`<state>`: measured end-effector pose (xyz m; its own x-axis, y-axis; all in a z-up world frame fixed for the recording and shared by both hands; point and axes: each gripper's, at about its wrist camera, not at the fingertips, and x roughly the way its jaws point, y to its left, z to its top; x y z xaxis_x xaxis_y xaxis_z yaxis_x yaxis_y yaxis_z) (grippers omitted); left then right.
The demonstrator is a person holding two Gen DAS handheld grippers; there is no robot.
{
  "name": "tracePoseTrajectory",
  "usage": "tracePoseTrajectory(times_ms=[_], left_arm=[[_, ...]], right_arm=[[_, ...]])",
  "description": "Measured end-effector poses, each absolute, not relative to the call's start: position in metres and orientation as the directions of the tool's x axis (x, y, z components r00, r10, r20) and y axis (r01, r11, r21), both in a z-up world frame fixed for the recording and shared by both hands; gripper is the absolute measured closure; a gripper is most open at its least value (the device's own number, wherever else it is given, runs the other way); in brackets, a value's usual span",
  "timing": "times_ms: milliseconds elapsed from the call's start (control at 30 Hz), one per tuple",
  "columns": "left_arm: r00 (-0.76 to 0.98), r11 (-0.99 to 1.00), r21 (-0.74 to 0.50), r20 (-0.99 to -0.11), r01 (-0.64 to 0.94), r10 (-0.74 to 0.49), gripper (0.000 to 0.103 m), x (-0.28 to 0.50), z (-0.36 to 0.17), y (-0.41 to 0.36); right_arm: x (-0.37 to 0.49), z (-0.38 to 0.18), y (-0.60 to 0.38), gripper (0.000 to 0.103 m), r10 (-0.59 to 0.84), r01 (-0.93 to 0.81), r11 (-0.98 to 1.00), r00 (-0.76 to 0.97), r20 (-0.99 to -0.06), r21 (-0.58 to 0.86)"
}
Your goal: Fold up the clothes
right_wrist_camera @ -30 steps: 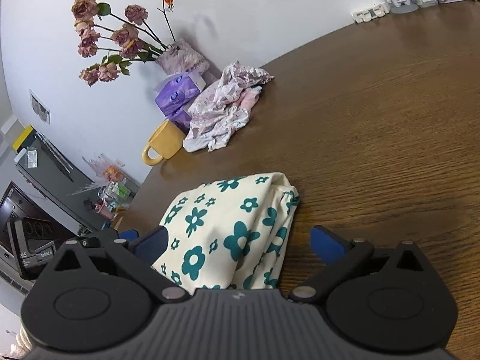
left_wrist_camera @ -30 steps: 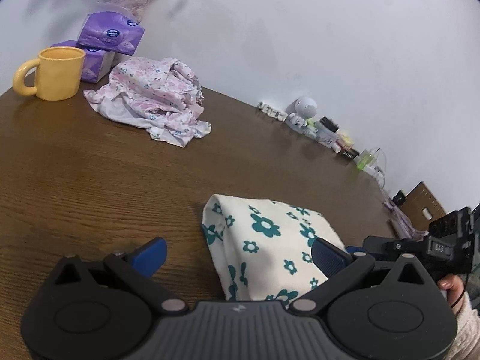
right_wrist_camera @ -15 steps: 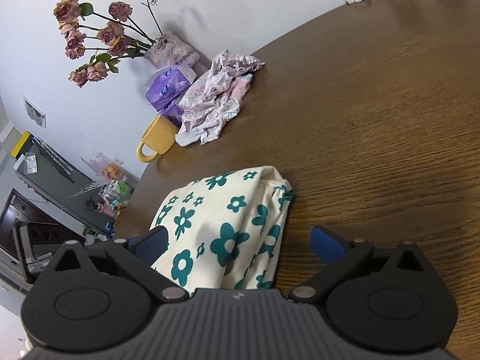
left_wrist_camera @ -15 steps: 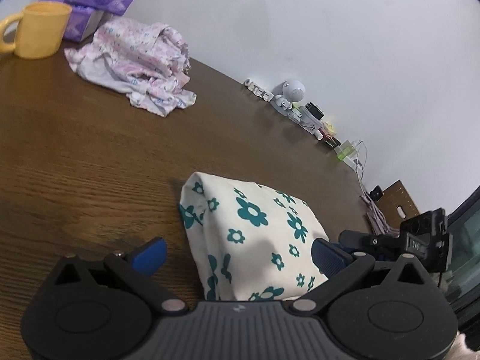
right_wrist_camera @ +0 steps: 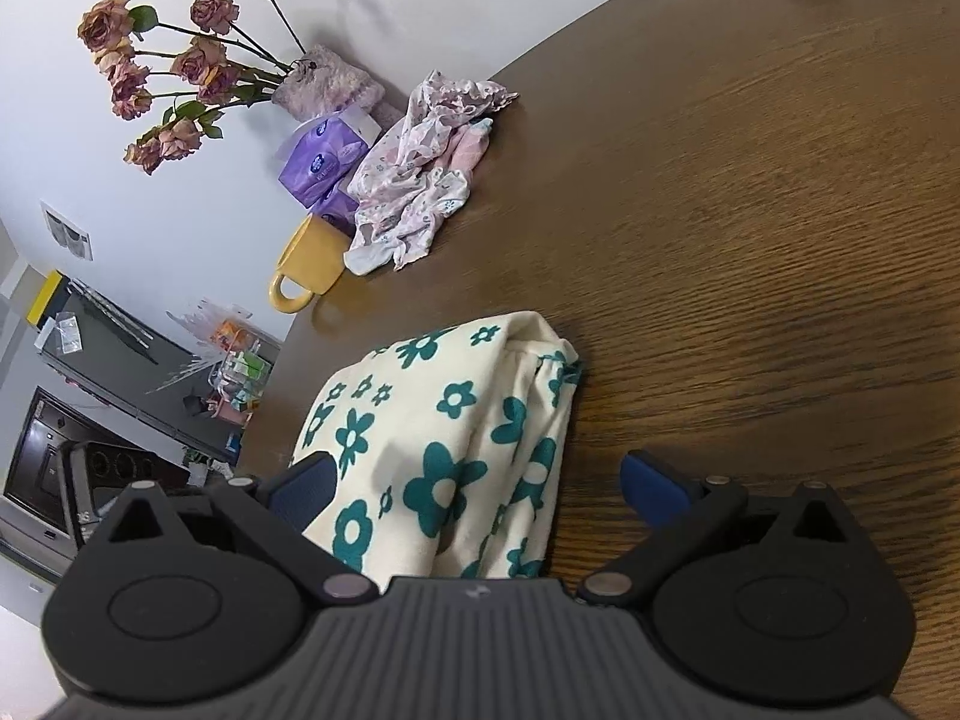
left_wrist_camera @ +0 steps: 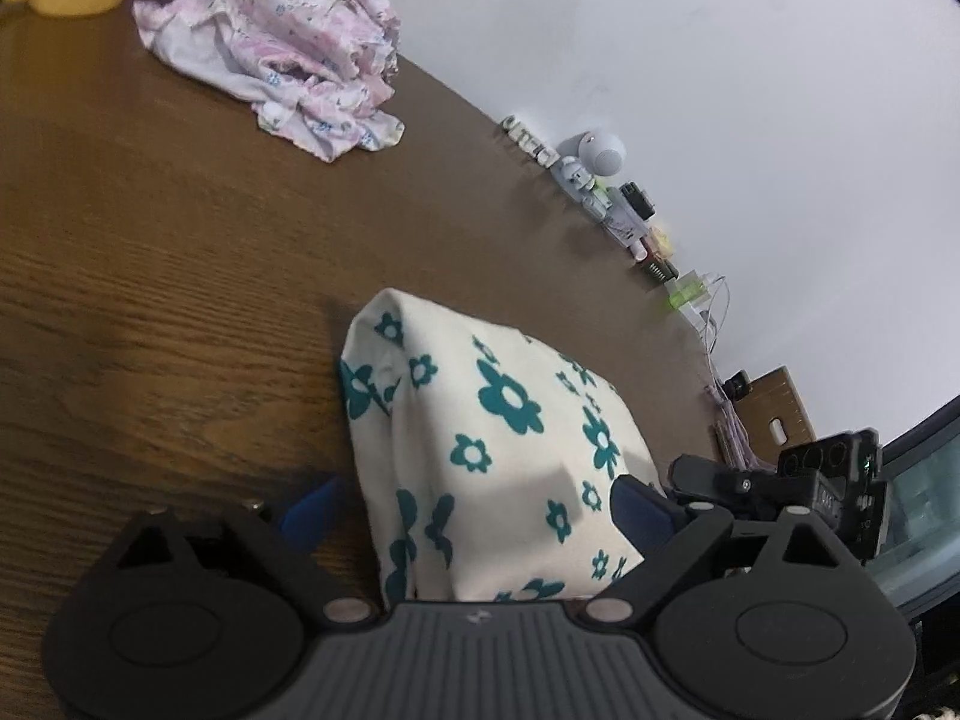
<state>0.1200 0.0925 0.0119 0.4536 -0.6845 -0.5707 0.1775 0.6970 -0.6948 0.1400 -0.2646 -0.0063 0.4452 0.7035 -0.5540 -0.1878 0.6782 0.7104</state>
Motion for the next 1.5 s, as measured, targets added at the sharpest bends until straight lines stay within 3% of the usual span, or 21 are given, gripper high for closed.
tracePoseTrajectory(times_ms=[300, 367, 433, 500, 700, 933, 1500], left_arm=[[0.45, 0.668, -0.727, -0.549, 0.159, -0.704, 0.012, 0.125, 0.008, 0.091], [0.444, 0.666, -0.731, -0.552, 0.148, -0.706, 0.023, 0.126, 0.006, 0.09], [0.444, 0.668, -0.729, -0.553, 0.153, -0.705, 0.03, 0.126, 0.004, 0.09], [0.448, 0.658, -0.74, -0.546, 0.138, -0.708, 0.036, 0.126, 0.001, 0.094], [0.463, 0.613, -0.78, -0.502, 0.122, -0.731, 0.049, 0.124, -0.01, 0.103], [0.471, 0.618, -0.775, -0.498, 0.135, -0.728, 0.055, 0.124, -0.011, 0.1], [0.505, 0.633, -0.749, -0.476, 0.196, -0.72, 0.06, 0.13, 0.008, 0.082]], right_arm=[[0.143, -0.008, -0.258, 0.002, 0.725, -0.184, 0.655, 0.426, -0.541, 0.732], [0.144, -0.009, -0.259, 0.007, 0.726, -0.178, 0.651, 0.43, -0.537, 0.738], [0.145, -0.013, -0.262, 0.025, 0.732, -0.157, 0.638, 0.43, -0.529, 0.754], [0.146, -0.016, -0.262, 0.038, 0.738, -0.151, 0.628, 0.425, -0.524, 0.763], [0.149, -0.024, -0.264, 0.04, 0.758, -0.134, 0.6, 0.412, -0.506, 0.789], [0.15, -0.029, -0.263, 0.062, 0.771, -0.117, 0.575, 0.41, -0.488, 0.81], [0.149, -0.011, -0.267, 0.07, 0.748, -0.16, 0.6, 0.458, -0.48, 0.784]])
